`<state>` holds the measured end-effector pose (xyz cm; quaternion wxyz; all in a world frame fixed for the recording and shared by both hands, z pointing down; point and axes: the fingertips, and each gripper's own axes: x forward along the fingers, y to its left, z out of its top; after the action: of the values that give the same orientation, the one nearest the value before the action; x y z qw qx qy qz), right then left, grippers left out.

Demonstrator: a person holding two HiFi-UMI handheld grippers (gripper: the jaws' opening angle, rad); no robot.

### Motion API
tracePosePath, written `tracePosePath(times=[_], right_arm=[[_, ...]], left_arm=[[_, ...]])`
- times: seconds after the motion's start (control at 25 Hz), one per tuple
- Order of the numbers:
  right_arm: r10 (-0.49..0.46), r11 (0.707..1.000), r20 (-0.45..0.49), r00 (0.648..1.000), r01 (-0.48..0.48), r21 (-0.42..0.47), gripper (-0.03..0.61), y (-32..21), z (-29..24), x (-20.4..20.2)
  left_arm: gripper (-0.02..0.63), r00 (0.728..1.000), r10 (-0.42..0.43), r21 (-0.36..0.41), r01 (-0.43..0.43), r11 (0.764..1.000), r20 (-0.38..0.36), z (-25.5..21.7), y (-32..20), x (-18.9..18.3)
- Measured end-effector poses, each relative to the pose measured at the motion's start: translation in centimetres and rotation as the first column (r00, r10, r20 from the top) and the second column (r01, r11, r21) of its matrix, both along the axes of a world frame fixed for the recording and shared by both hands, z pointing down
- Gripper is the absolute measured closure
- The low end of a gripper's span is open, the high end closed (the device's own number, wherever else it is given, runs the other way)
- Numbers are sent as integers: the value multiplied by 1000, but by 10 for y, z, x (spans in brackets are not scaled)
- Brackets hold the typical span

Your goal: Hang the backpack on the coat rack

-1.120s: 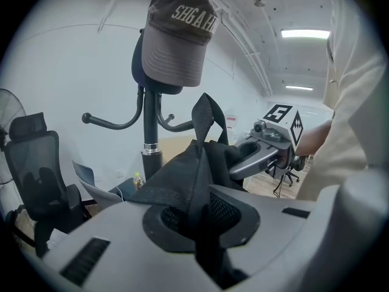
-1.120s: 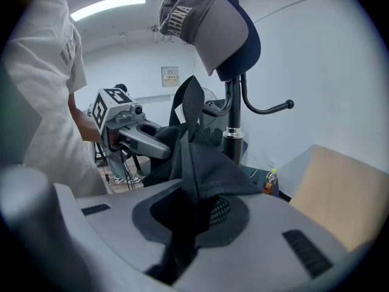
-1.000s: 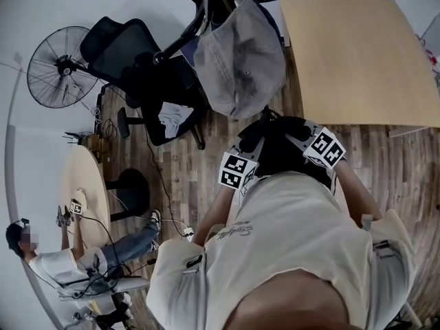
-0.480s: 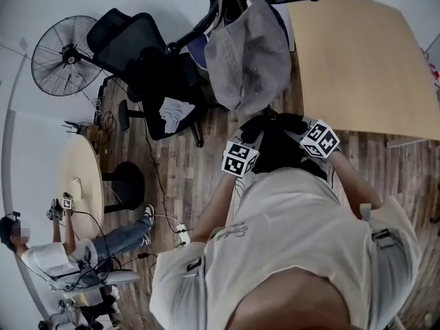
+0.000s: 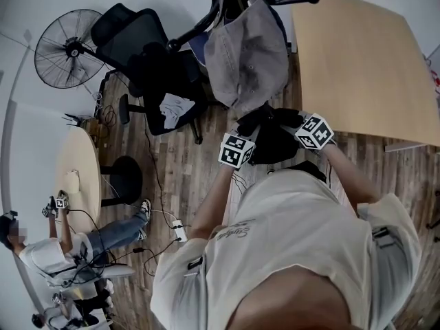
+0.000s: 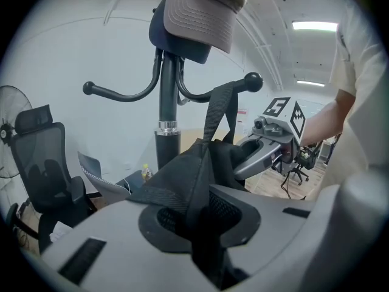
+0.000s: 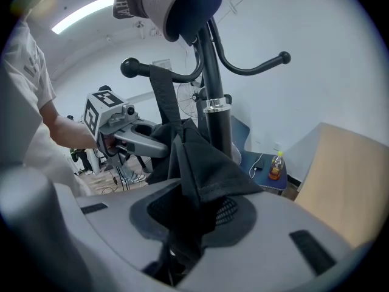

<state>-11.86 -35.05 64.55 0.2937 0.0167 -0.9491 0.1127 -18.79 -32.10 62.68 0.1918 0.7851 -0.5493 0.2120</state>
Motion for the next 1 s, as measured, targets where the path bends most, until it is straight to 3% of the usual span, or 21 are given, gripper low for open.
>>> tracePosePath(times=[0.24,0.64,0.72,0.8,0.92,1.0], right_arm=[[105,994,32,994,-104,-18,439,-14,-10,12],[127,992,116,985,-125,-23,436,-16,-51,61],[111,994,154,982,-110,-12,461,-12,-67,70],[89,996,190,978,-92,9,536,-9,-82,76],[60,997,217,974,-71,40,559,-3,-97,88],[33,996,232,972,-51,70,583,0,-107,95]], left_arm=[[540,999,-34,-59,32,998,-19,3,2,-1],[476,968,-234,-91,227,970,-84,-14,25,-11],[476,953,-290,-79,284,956,-84,-20,32,-13],[477,932,-350,-53,346,937,-94,-29,40,-18],[486,901,-420,-14,421,907,-111,-44,55,-19],[522,893,-438,22,442,897,-100,-59,65,-15]])
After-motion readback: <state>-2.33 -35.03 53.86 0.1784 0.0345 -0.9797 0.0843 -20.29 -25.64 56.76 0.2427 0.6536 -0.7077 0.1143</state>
